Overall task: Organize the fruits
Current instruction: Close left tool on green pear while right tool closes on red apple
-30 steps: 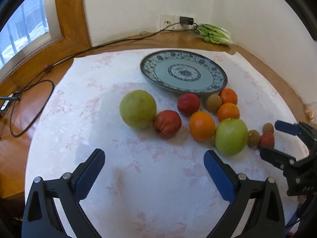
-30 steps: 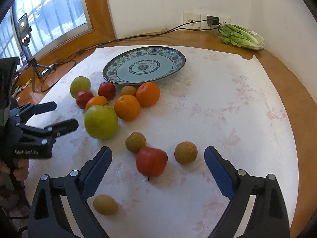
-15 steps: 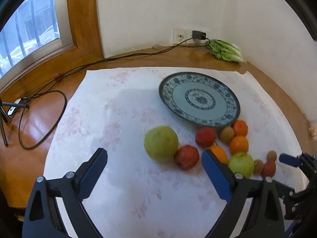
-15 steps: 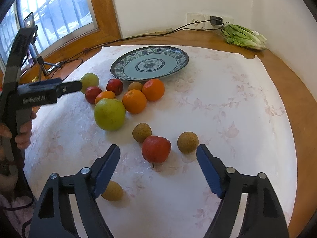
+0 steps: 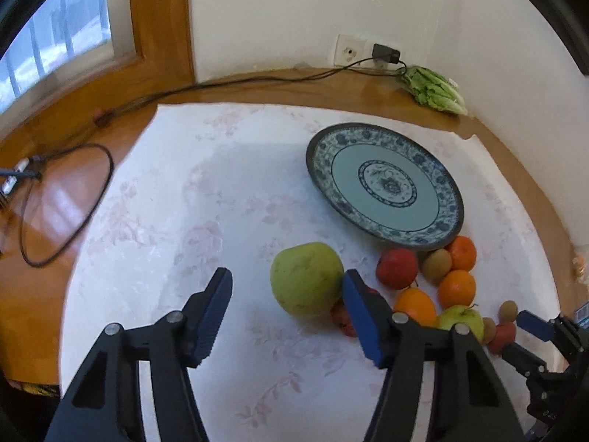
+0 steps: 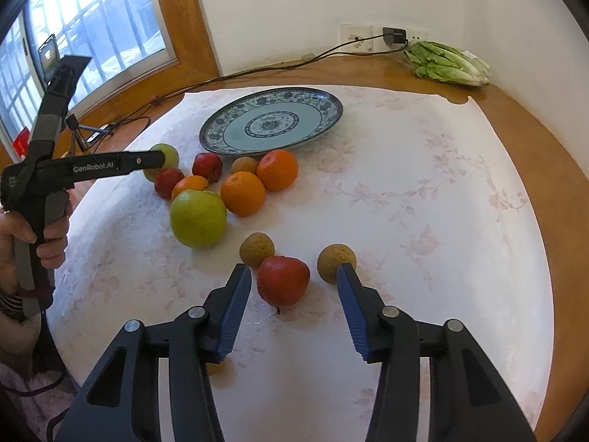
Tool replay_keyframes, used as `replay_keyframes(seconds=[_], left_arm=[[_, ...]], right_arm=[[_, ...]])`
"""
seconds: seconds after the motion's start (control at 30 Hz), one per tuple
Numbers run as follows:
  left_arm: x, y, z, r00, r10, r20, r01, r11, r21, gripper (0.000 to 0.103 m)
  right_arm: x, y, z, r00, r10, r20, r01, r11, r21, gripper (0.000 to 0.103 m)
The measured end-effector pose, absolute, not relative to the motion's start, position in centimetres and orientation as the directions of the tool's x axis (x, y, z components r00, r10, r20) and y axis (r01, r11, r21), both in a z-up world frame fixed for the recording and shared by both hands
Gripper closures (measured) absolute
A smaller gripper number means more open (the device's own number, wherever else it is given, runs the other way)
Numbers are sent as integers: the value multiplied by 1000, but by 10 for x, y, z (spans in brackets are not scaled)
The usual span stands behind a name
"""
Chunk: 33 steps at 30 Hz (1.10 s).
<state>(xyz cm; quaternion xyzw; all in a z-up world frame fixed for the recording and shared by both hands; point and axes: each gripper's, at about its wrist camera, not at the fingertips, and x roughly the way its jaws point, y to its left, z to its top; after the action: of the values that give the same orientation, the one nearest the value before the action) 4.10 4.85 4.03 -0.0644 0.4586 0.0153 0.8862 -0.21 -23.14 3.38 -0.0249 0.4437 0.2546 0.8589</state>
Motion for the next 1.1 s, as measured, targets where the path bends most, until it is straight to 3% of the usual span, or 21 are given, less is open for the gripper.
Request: replay_keyframes(seconds=[0.2, 0.37, 0.87, 1.1], left_arm=[[45, 49, 35, 558, -81, -826, -83, 985, -153, 41], [50, 49, 34, 545, -149, -825, -76, 971, -225, 58], [42, 46, 37, 567, -134, -813, -60, 978, -202, 59], [36, 44, 43, 577, -138, -805, -51, 978, -204, 59]], right_arm=[[-4, -229, 35, 463, 420, -780, -476, 860, 181, 53], [-6, -227, 34, 451, 427, -784, -488, 853, 185, 53], [2, -223, 25, 412, 444, -796, -472, 851, 230, 59], [4, -223, 22, 413, 439, -798, -454, 859, 237, 70]])
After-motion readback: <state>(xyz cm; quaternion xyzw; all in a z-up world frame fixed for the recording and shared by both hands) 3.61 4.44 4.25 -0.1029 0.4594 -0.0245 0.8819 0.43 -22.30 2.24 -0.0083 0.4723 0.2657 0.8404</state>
